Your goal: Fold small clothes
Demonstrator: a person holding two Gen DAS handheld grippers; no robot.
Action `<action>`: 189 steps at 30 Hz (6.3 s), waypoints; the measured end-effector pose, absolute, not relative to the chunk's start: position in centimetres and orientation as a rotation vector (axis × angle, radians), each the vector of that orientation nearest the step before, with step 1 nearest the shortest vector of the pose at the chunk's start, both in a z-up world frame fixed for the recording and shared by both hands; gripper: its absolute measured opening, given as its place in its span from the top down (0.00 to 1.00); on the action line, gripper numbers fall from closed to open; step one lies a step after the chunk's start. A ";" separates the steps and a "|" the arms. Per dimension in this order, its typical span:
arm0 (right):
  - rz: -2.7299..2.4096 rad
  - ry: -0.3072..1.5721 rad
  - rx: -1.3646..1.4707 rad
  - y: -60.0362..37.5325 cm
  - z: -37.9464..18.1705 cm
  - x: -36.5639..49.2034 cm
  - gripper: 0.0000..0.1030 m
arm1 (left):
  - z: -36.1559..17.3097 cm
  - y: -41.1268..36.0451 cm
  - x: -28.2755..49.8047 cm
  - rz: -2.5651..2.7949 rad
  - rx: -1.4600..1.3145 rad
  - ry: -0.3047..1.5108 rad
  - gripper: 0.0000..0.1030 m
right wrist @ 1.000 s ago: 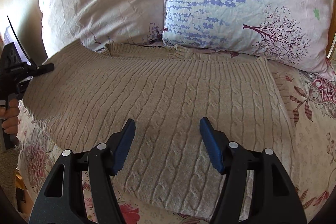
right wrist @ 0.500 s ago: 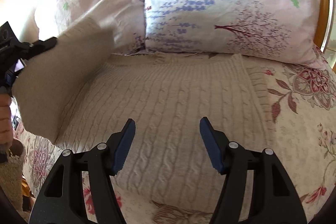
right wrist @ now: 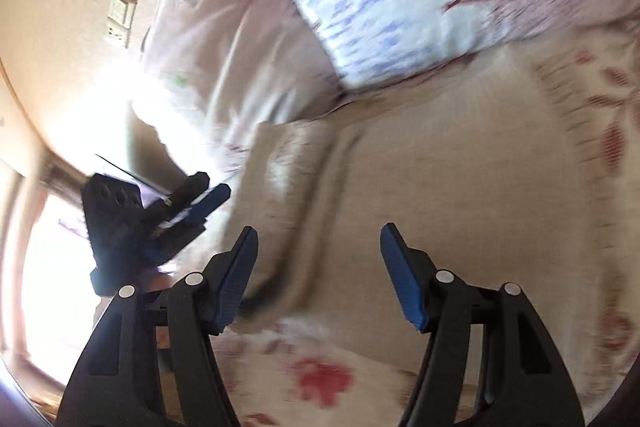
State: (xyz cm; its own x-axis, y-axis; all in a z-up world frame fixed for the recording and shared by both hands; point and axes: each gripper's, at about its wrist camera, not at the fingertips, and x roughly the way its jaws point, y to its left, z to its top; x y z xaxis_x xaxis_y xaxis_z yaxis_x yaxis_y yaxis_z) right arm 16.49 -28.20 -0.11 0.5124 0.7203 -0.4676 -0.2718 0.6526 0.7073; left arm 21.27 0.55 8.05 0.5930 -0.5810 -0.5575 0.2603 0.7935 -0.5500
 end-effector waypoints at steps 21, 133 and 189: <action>0.659 0.964 0.627 -20.8 -2.3 22.1 0.55 | 3.5 0.6 21.0 -0.403 -0.238 0.927 0.41; 0.200 0.786 0.516 -40.3 -2.2 11.3 0.91 | 1.4 -7.4 17.9 -0.663 -0.349 1.066 0.72; 0.480 0.909 0.825 -40.7 -3.6 19.7 0.69 | 2.5 -12.9 26.0 -0.571 -0.252 1.060 0.30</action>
State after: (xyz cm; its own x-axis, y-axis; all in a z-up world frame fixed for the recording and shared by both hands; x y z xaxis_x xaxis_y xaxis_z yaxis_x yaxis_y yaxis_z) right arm 19.74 -40.69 -3.58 0.5440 0.6761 -0.4969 -0.0286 0.6068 0.7943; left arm 26.00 -12.85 2.54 0.3618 -0.5550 -0.7491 0.3198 0.8286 -0.4595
